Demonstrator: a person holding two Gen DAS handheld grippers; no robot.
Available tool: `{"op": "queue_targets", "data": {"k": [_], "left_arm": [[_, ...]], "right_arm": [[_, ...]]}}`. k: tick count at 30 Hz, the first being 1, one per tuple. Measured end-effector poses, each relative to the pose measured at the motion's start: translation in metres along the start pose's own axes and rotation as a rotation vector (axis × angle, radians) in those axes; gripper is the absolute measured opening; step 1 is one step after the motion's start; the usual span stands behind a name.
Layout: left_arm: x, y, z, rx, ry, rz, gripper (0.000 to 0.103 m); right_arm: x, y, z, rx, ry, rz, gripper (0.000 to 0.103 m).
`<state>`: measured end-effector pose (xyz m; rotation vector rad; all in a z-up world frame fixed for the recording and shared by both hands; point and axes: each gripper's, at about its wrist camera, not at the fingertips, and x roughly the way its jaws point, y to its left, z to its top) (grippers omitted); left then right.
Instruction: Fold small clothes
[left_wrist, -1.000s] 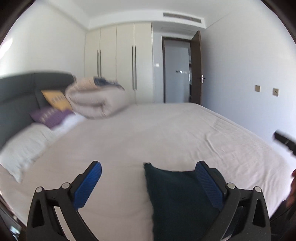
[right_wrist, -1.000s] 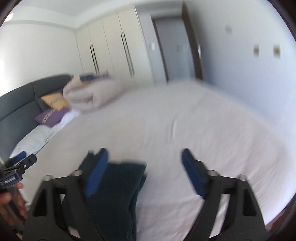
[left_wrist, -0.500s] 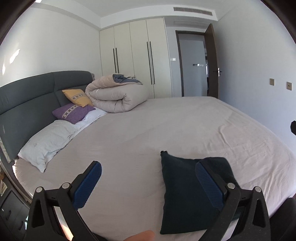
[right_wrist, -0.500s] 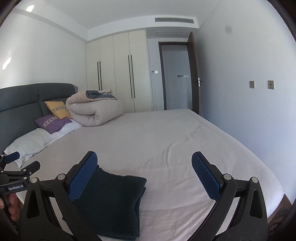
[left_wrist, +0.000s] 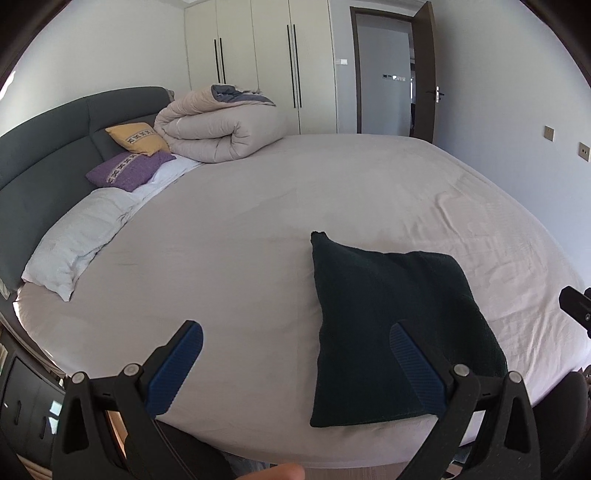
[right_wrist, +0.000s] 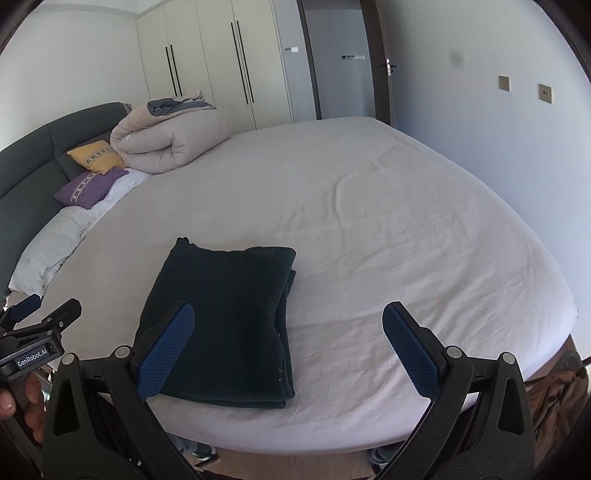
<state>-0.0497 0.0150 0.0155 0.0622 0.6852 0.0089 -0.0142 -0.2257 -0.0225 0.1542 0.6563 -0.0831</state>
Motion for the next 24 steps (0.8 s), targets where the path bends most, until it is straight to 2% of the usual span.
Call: {"op": "queue_targets", "data": {"k": [4, 6, 24], "left_arm": [[0.015, 0.005, -0.004, -0.037, 0.059, -0.034, 0.103], [0.020, 0.003, -0.005, -0.047, 0.070, -0.026, 0.103], [0.031, 0.008, -0.007, -0.067, 0.100, -0.029, 0.103]], "right_arm": [[-0.006, -0.002, 0.000, -0.011, 0.011, -0.002, 0.103], [-0.013, -0.002, 0.001, -0.019, 0.020, -0.002, 0.103], [0.014, 0.026, 0.004, -0.059, 0.056, 0.011, 0.103]]}}
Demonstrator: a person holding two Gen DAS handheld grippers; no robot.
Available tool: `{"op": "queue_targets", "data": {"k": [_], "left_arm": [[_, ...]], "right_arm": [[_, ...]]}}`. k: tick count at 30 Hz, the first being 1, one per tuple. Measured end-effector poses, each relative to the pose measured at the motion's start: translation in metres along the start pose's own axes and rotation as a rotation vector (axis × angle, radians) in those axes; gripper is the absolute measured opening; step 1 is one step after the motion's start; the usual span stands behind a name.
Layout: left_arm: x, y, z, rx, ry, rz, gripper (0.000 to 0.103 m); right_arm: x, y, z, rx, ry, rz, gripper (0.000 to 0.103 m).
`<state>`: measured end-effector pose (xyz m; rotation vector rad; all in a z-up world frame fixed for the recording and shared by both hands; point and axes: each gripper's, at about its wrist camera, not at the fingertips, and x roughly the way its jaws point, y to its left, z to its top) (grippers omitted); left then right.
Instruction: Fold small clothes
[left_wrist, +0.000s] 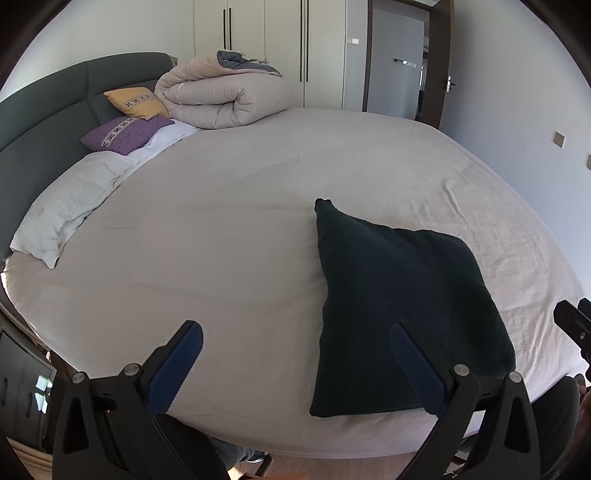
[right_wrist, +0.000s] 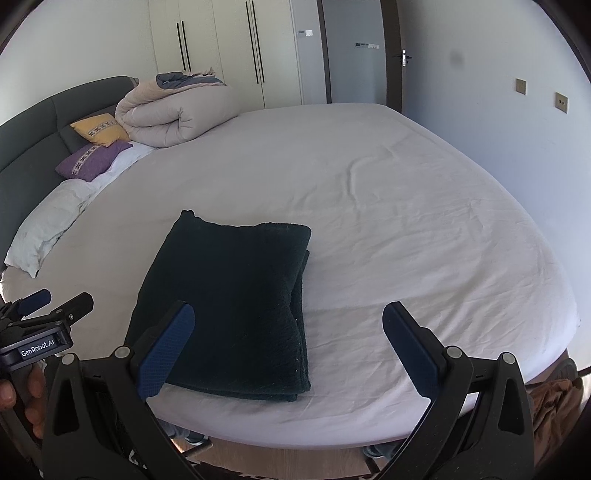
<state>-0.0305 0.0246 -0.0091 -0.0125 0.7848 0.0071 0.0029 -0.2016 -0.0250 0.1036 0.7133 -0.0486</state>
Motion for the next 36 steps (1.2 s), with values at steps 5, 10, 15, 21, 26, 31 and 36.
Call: {"op": "queue_targets", "data": {"k": [5, 10, 15, 21, 26, 31, 36], "left_arm": [[0.001, -0.001, 0.000, 0.010, 0.000, -0.001, 0.103], [0.003, -0.002, -0.001, 0.016, 0.001, 0.003, 0.103], [0.003, -0.004, -0.001, 0.020, -0.003, 0.005, 0.103], [0.006, -0.006, -0.003, 0.026, 0.003, 0.008, 0.103], [0.007, -0.006, -0.004, 0.024, 0.005, 0.013, 0.103], [0.007, -0.008, -0.005, 0.024, 0.005, 0.013, 0.103], [0.007, -0.009, -0.006, 0.026, 0.009, 0.009, 0.103]], "right_arm": [[0.006, 0.001, 0.000, -0.001, 0.005, 0.001, 0.103], [0.011, 0.004, 0.000, -0.002, 0.006, -0.001, 0.103], [0.016, 0.005, -0.001, 0.001, 0.011, -0.004, 0.103], [0.021, 0.005, -0.002, 0.005, 0.017, -0.007, 0.103], [0.026, 0.006, 0.000, 0.005, 0.022, -0.008, 0.103], [0.030, 0.007, -0.002, 0.005, 0.029, -0.010, 0.103], [0.032, 0.006, -0.002, 0.006, 0.031, -0.009, 0.103]]}}
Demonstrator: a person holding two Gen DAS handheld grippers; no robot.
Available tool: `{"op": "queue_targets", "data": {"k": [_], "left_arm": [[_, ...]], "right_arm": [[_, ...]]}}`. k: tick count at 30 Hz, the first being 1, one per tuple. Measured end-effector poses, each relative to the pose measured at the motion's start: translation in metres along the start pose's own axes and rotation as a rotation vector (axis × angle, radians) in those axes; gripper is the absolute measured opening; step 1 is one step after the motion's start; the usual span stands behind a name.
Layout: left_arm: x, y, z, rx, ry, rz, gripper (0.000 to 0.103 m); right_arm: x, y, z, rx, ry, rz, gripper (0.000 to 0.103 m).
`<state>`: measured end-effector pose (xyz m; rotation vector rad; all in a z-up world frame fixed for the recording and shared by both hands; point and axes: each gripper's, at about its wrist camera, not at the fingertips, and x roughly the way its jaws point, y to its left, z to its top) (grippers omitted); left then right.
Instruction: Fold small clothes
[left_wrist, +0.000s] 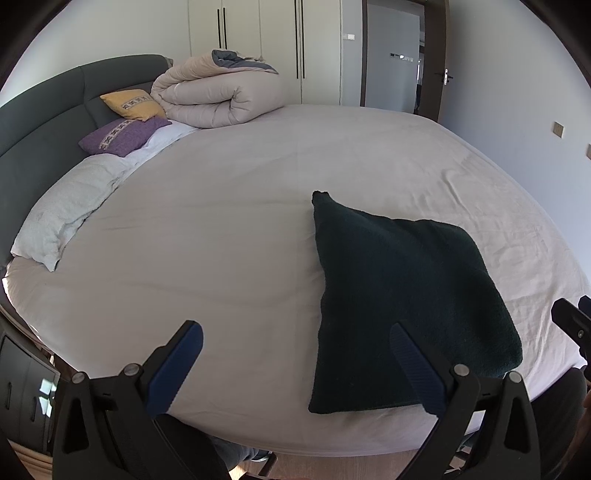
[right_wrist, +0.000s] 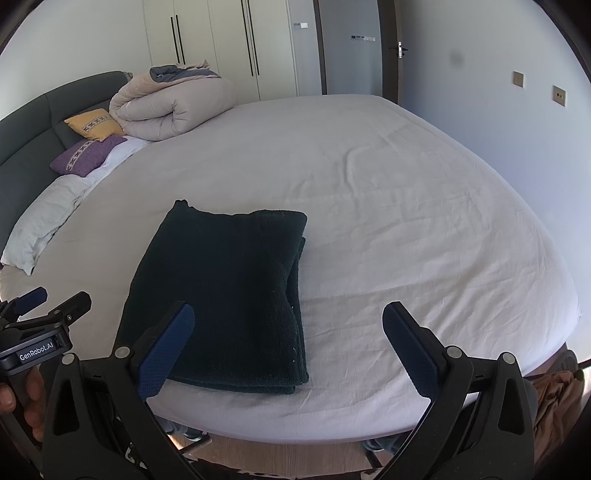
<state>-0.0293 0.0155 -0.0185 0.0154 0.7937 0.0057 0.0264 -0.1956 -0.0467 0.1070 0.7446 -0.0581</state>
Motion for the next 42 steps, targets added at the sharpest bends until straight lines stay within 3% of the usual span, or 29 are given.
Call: {"op": "queue_targets", "data": {"k": [42], "left_arm": [[0.009, -0.002, -0.003, 0.012, 0.019, -0.009, 0.103]], "right_arm": [[0.012, 0.002, -0.005, 0.009, 0.018, -0.001, 0.103]]}}
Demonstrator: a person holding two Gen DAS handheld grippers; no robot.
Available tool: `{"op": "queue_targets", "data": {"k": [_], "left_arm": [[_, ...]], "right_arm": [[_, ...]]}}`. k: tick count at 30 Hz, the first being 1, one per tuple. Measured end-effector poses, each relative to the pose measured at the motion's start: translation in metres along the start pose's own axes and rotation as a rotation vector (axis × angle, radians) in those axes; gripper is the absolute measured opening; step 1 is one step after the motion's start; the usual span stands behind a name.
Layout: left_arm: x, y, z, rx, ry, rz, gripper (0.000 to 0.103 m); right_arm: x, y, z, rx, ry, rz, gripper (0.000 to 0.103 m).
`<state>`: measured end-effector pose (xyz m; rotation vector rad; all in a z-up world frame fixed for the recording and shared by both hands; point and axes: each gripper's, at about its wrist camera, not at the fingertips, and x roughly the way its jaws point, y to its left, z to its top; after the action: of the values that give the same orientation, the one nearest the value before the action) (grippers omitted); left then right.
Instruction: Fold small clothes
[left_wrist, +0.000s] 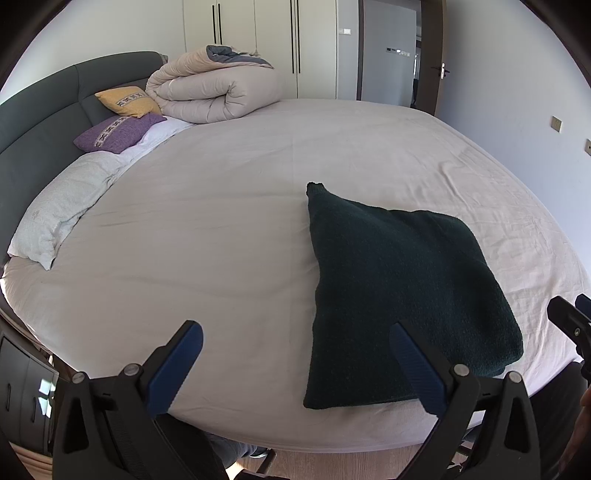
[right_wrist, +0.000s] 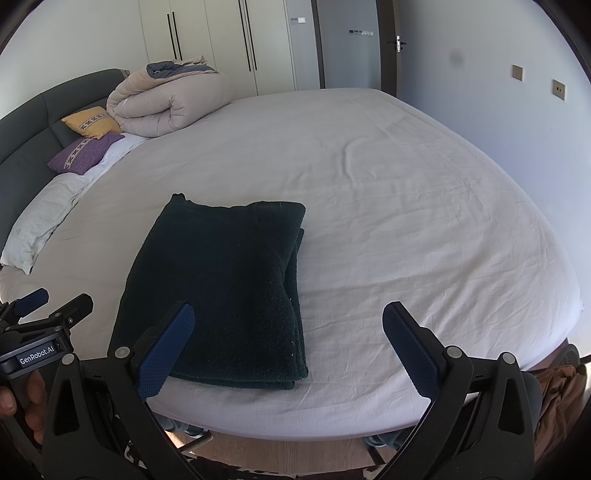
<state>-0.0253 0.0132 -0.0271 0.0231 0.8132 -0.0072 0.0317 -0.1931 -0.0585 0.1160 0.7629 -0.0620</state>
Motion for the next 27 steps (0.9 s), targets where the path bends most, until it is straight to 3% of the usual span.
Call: {"op": "queue_targets", "data": {"k": [27], "left_arm": [[0.0051, 0.0039, -0.0016, 0.012, 0.001, -0.006, 0.103]], "right_arm": [[0.0047, 0.0018, -0.0050, 0.010, 0.013, 0.000, 0.103]]}}
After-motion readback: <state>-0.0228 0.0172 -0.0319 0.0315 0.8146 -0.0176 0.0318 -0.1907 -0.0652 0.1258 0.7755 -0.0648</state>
